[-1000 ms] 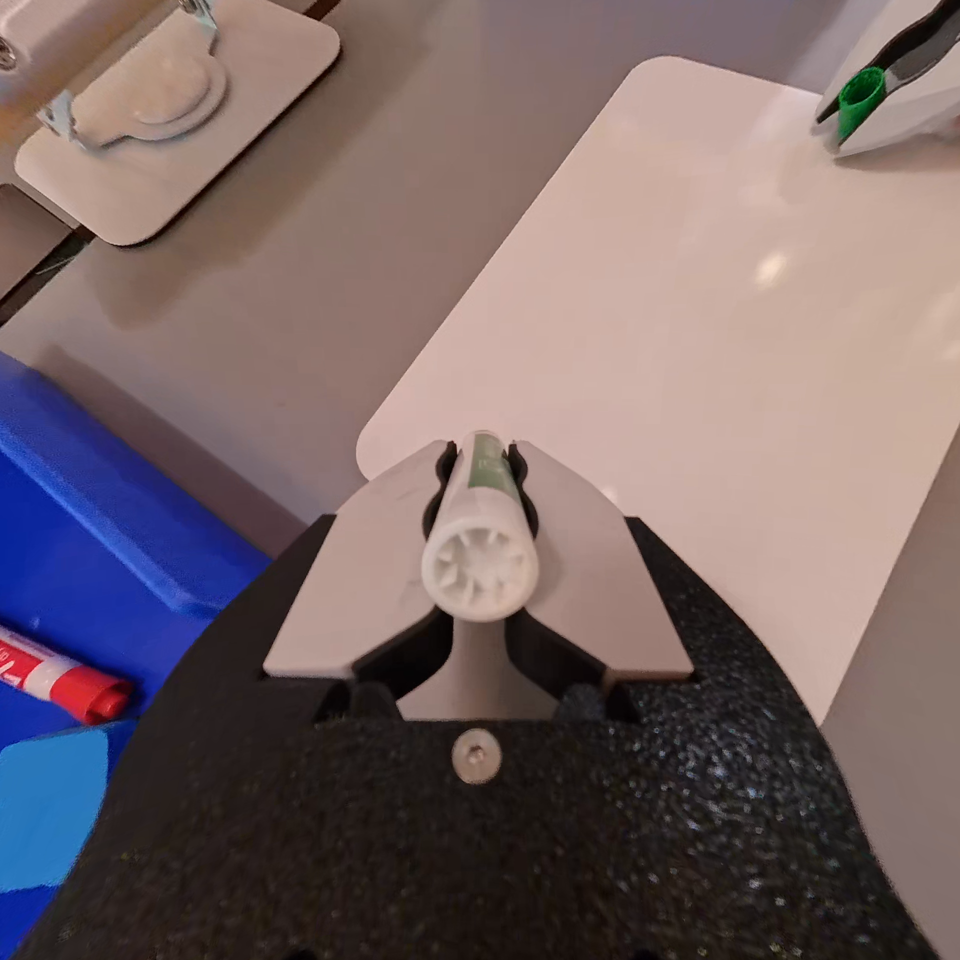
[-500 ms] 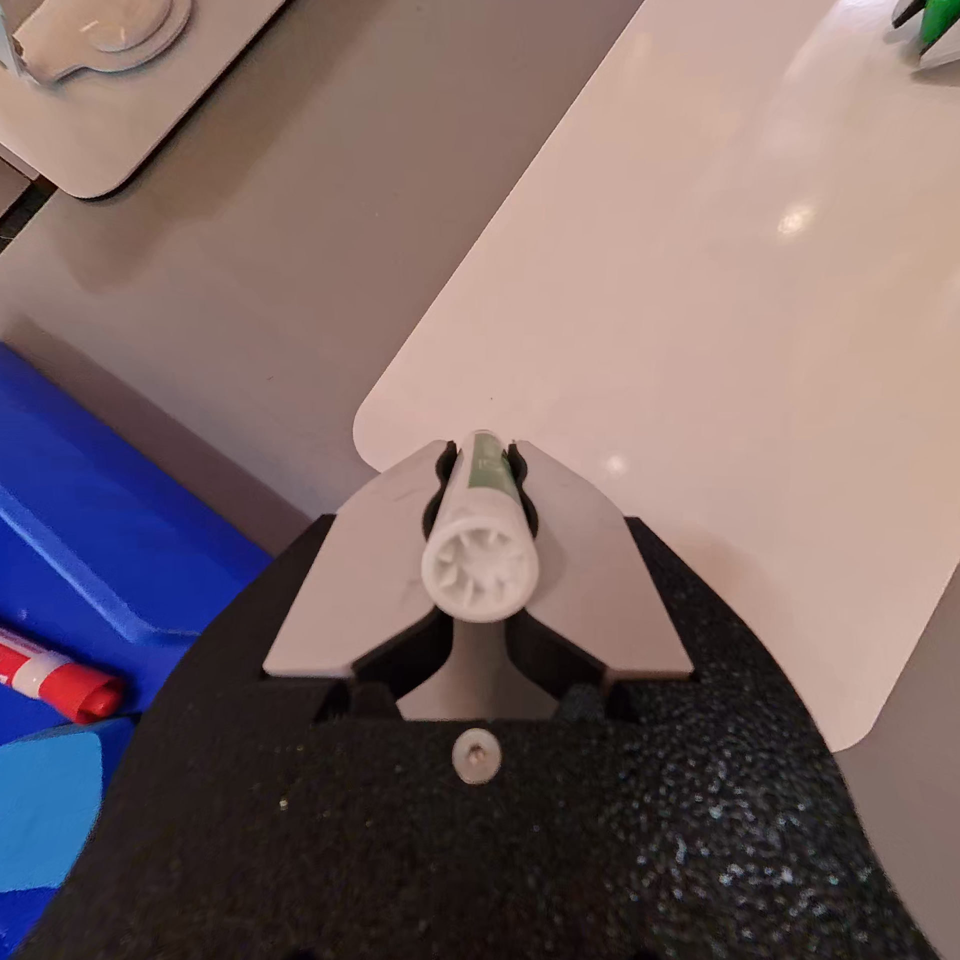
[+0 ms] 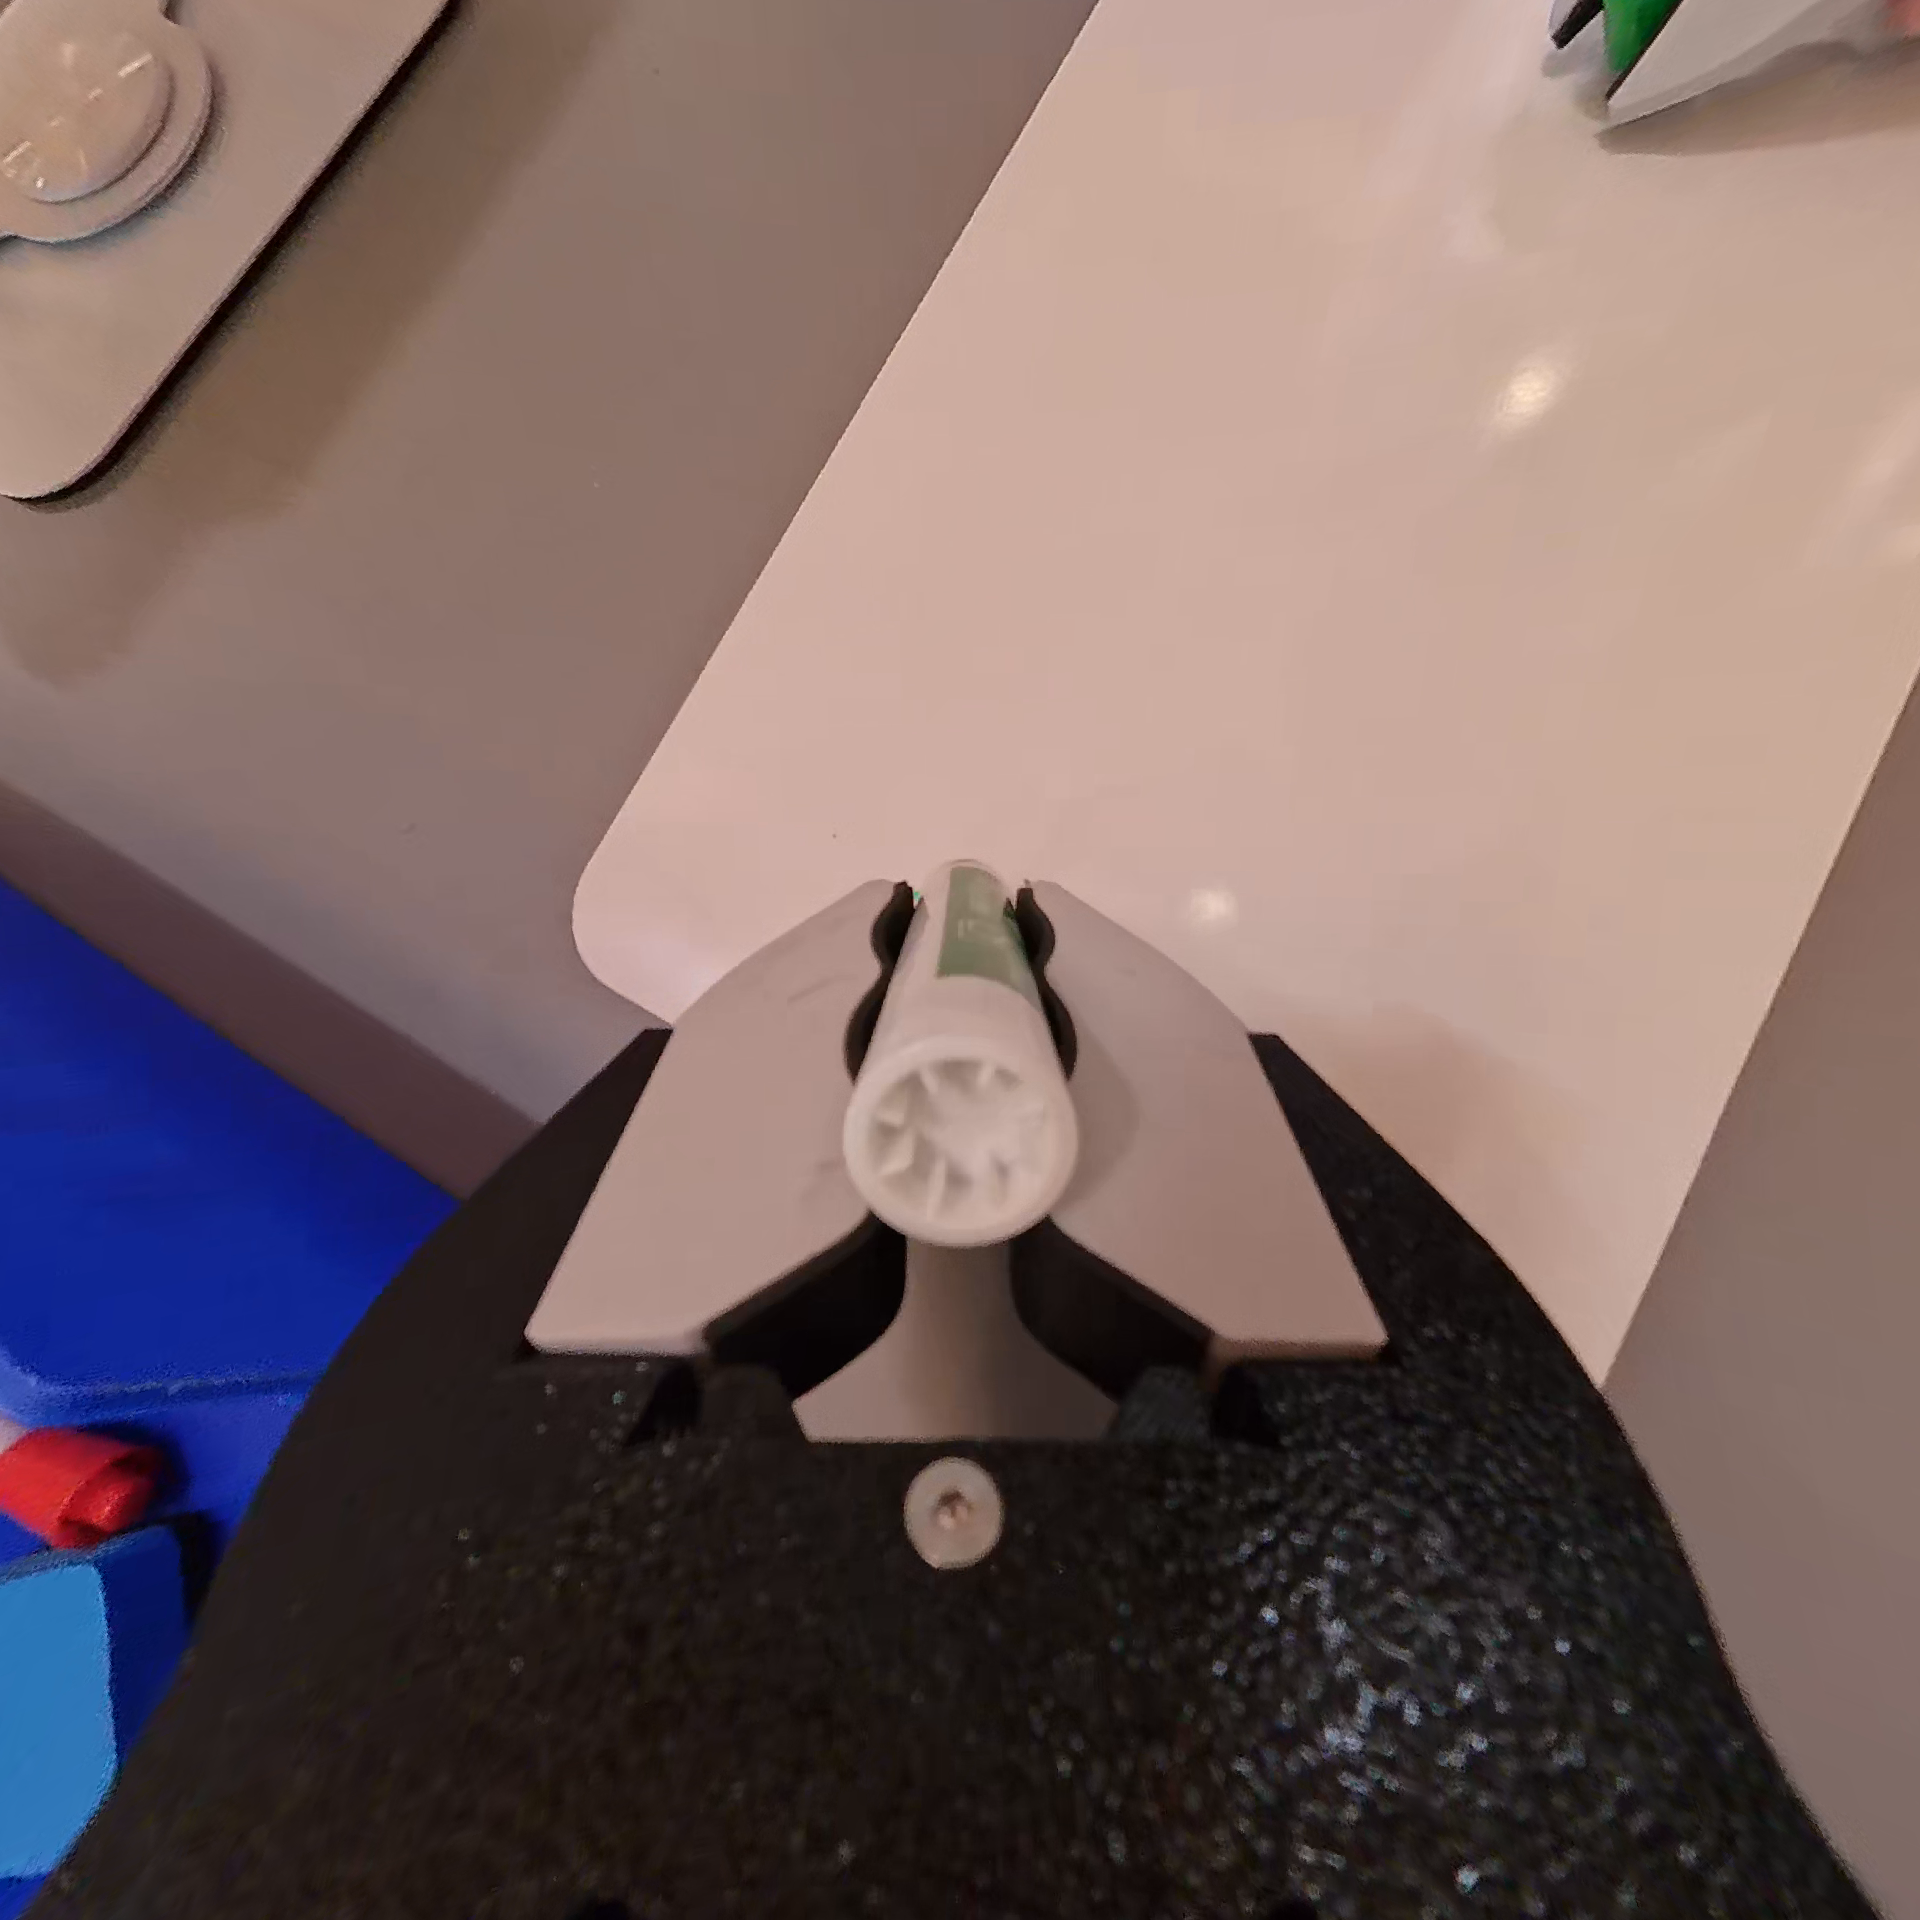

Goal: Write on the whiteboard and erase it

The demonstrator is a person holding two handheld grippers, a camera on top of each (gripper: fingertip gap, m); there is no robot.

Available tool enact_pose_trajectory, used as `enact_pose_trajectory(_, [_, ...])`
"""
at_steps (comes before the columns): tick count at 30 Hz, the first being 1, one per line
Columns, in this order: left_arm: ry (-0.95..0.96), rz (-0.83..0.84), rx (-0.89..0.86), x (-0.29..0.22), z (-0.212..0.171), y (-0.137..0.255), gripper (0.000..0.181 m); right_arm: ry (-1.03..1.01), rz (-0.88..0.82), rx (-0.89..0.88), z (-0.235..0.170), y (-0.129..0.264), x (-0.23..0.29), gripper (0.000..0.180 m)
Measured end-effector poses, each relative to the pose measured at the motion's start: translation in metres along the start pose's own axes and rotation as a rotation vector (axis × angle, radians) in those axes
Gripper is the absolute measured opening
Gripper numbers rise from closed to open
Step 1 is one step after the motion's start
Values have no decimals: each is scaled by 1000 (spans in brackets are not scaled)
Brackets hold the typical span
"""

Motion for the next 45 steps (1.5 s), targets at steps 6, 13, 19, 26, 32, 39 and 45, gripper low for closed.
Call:
enact_pose_trajectory(6, [-7, 4, 1, 15, 7, -7, 19, 1, 0, 0, 0, 0, 0, 19])
enact_pose_trajectory(13, [-4, -7, 1, 21, 11, -11, 19, 1, -2, -1, 0, 0, 0, 19])
enact_pose_trajectory(19, [-20, -51, 10, -1, 9, -8, 19, -1, 1, 1, 0, 0, 0, 19])
enact_pose_trajectory(26, [-49, -60, 23, -19, 10, -8, 19, -2, 2, 1, 0, 0, 0, 19])
enact_pose_trajectory(32, [-8, -34, -109, -5, 28, 3, 19, -1, 1, 1, 0, 0, 0, 19])
enact_pose_trajectory(39, [-50, -10, -9, 7, 29, -16, 19, 0, -1, 0, 0, 0, 0, 19])
enact_pose_trajectory(45, [-48, 11, 10, 12, 23, -22, 19, -5, 4, 3, 0, 0, 0, 19])
Point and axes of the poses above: each gripper's, where its closed fingertips meet, y back along the fingers, z out of its top, x = y × z across the jaws, the point moved 5 cm from there along y, back along the fingers, and after that the axes turned 11 degrees about -z, right-handed, at the moved point
